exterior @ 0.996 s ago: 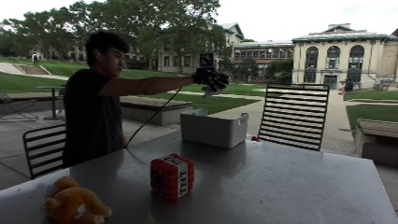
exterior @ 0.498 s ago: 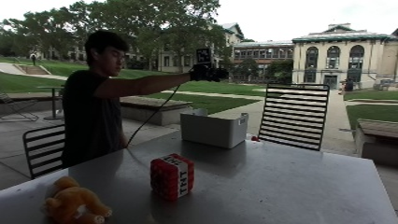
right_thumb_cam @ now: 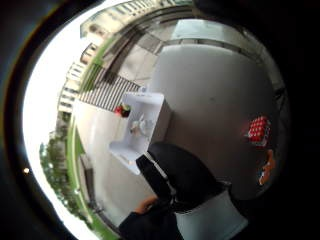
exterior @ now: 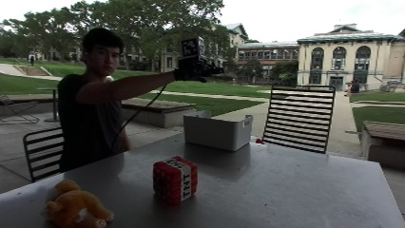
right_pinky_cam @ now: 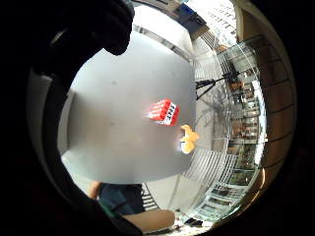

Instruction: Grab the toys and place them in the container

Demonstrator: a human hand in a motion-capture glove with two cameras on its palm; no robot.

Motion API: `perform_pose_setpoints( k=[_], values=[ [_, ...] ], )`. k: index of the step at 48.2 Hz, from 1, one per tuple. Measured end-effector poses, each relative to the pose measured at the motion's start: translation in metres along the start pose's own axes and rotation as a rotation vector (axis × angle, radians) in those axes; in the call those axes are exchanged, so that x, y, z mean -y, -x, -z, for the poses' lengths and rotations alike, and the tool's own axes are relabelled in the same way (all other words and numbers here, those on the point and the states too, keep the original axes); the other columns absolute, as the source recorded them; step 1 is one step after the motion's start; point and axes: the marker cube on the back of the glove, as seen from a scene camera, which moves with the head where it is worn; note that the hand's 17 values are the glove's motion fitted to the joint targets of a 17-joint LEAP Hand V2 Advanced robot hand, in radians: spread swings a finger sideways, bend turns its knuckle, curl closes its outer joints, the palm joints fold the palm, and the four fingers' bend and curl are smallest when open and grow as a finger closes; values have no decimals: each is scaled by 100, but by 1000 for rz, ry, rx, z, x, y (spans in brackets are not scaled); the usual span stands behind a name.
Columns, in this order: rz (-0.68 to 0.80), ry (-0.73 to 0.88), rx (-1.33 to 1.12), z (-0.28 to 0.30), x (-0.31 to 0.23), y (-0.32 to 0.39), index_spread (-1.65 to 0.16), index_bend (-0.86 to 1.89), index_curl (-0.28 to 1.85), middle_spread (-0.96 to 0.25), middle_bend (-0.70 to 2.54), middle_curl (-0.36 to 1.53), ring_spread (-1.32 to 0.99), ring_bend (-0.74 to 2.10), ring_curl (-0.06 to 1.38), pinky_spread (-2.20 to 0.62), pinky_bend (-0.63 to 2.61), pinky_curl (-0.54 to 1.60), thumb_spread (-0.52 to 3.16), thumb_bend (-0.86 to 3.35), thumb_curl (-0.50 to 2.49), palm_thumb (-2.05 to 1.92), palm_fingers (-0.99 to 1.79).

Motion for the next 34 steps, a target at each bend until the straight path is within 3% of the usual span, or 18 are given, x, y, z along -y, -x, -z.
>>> perform_pose_setpoints(
  k=[3,9,21,34],
  values=[
    [90,0,54,-9,-8,-23,-30,16,22,0,18,44,1,39,23,1,106,30,110,-6,30,-7,-12],
    [-149,36,29,-73,-17,-136,-31,14,23,-1,18,42,0,35,22,2,102,29,109,-6,28,-7,-11],
    [-254,122,39,-166,-39,-221,-32,12,23,-3,19,41,-2,31,23,3,98,29,108,-7,25,-8,-10],
    [-384,348,40,-272,-75,-289,-34,10,20,-3,16,38,-2,25,24,5,100,30,98,-8,23,-10,-17]
  ],
)
